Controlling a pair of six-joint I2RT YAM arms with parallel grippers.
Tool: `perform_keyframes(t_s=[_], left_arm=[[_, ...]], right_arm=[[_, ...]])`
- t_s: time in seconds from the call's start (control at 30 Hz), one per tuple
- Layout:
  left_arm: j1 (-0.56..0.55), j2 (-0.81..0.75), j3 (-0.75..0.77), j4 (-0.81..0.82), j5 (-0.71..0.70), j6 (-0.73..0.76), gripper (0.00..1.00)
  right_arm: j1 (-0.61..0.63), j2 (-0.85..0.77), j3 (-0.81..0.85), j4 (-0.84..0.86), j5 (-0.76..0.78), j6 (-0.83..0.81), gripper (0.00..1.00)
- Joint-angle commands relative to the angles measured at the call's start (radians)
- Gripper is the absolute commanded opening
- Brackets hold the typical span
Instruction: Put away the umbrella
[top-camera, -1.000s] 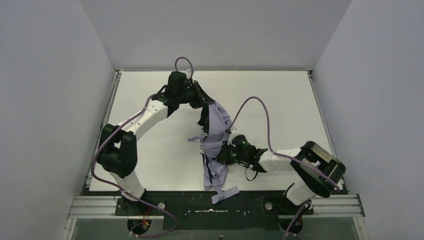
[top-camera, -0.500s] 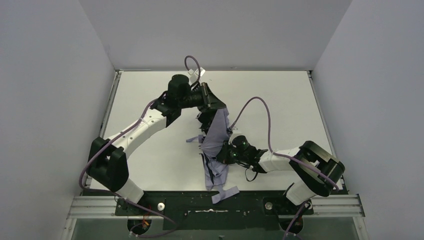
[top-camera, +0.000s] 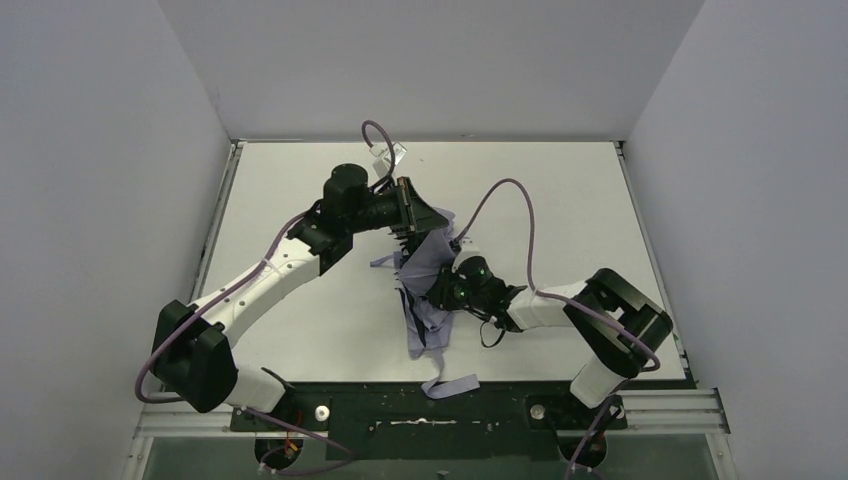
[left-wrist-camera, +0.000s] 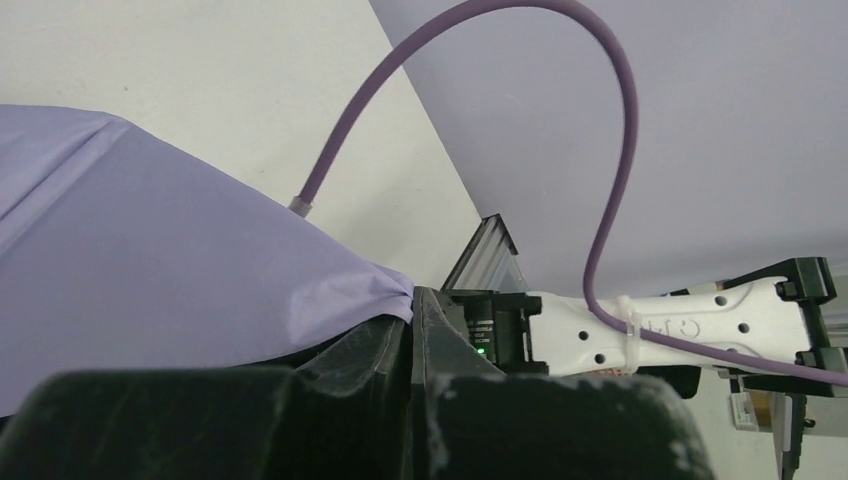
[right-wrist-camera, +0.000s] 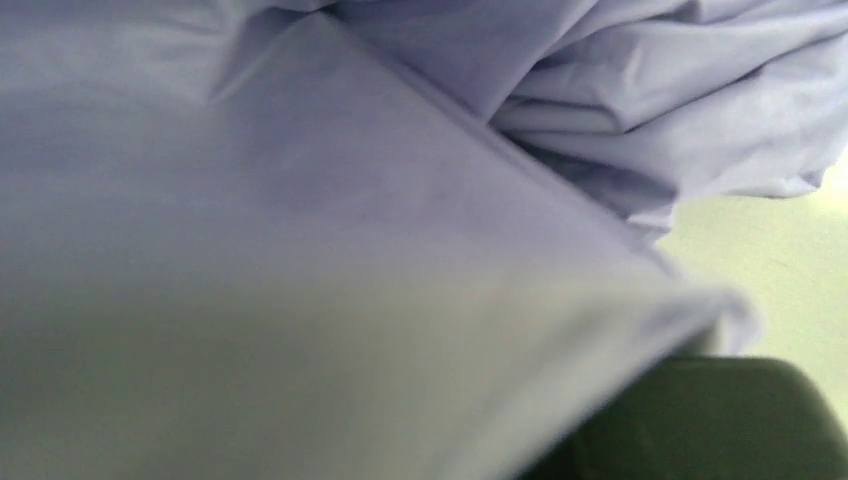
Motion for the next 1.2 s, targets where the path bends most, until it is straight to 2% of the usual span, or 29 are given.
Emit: perform_keyframes(t_s=[0.0, 0.13, 0.23, 0.4, 0.63, 0.73, 0.9, 1.17], left_arm=[[-0.007, -0.064, -0.039, 0.111, -0.014, 0.053, 0.0], [-0.007, -0.057, -0.062, 0.14, -0.006, 0.043, 0.0], [-0.01, -0.052, -0.061, 0.152, -0.006, 0.047, 0.0], [-0.032, -0.054, -0.073, 0.143, -0.014, 0.085, 0.0], [-0.113, -0.089, -0.172, 0.145, -0.047, 0.145, 0.0], [-0.163, -0.107, -0.255, 0.157, -0.084, 0.164, 0.0], [-0.245, -0.106, -0.421, 0.257, -0.113, 0.167, 0.0], [-0.305, -0.009, -0.658, 0.555, -0.147, 0.108, 0.0]], right_arm=[[-0.005, -0.139, -0.038, -0.056, 0.056, -0.051, 0.24], [-0.002, -0.292, -0.087, -0.114, 0.02, -0.051, 0.35], [0.006, -0.411, -0.124, -0.177, 0.007, -0.038, 0.37], [0.022, -0.669, -0.176, -0.381, 0.078, -0.004, 0.34], [0.018, -0.988, -0.134, -0.777, 0.36, 0.05, 0.23], [0.012, -1.015, -0.081, -0.835, 0.383, 0.028, 0.24], [0.01, -0.956, 0.005, -0.854, 0.362, 0.005, 0.24], [0.009, -0.851, 0.08, -0.753, 0.247, 0.007, 0.24]])
